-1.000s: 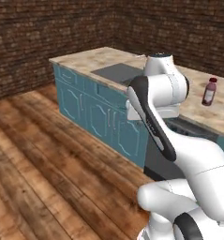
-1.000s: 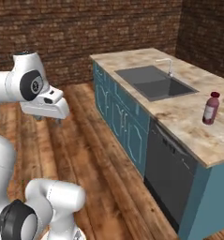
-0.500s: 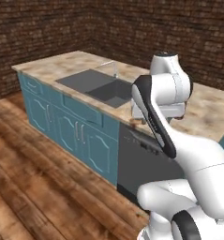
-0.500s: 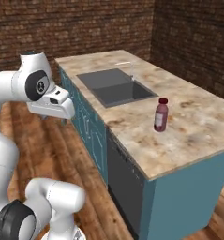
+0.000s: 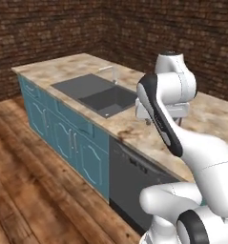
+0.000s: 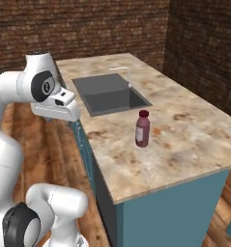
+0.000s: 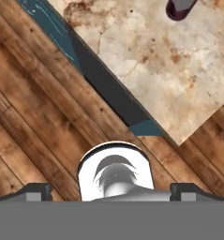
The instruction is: Pick the juice, water bottle from the counter and place them in the open cabinet.
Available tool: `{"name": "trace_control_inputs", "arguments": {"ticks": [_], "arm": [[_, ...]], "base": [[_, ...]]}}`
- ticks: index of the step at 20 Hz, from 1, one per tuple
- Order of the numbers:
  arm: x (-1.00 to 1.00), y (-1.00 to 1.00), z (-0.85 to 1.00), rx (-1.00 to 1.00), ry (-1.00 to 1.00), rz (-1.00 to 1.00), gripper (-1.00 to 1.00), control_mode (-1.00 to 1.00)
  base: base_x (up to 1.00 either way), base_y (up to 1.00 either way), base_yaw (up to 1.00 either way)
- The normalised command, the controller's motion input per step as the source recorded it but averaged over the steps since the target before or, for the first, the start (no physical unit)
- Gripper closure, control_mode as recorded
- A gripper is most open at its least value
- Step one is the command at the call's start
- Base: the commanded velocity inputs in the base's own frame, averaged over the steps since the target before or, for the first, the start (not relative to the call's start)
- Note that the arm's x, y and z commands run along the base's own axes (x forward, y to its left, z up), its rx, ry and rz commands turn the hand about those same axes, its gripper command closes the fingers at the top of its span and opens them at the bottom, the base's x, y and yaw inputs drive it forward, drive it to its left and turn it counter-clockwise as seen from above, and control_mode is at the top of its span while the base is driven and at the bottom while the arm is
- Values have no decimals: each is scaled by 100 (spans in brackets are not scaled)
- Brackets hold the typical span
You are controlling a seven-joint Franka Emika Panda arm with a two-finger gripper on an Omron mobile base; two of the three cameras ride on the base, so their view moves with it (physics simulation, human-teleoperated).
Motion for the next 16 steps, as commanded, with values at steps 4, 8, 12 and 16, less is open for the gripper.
{"name": "trace_control_inputs", "arguments": {"ticks": [4, 8, 12, 16], "arm": [[0, 0, 0, 0, 0, 0, -100, 100], [0, 0, 0, 0, 0, 0, -100, 100], [0, 0, 0, 0, 0, 0, -100, 100], [0, 0, 0, 0, 0, 0, -100, 100]], "base": [[8, -79, 25], [-47, -60, 29], [-73, -48, 40], [-26, -66, 45]]}}
